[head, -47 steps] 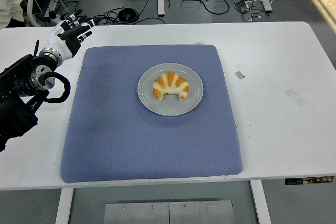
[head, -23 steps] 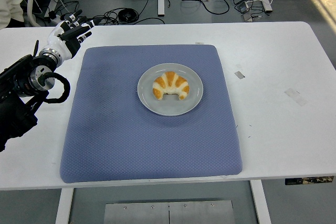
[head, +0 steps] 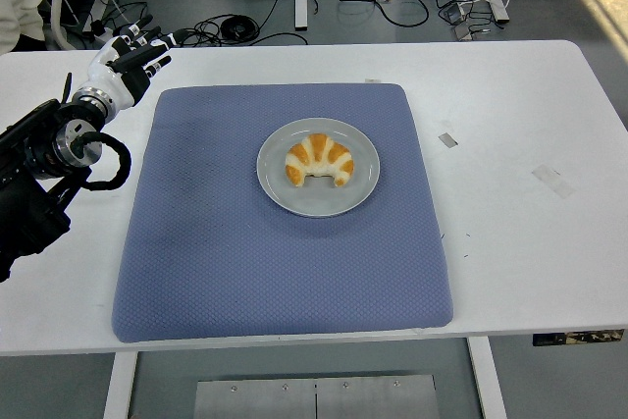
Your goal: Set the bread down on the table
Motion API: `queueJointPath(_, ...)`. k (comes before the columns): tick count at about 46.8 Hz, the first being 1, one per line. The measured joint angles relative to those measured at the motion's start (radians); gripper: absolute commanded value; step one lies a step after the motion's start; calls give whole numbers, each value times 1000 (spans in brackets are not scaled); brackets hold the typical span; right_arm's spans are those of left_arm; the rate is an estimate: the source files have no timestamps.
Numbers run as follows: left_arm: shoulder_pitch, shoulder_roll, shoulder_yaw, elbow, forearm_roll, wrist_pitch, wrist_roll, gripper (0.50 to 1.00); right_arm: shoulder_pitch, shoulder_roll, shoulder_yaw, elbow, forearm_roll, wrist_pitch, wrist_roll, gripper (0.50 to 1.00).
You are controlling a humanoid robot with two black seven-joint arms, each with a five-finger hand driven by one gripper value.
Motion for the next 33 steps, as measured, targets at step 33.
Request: queueJointPath(33,-4,0,5,0,0,-1,-1,980,0,0,0,0,0,0,0,1000)
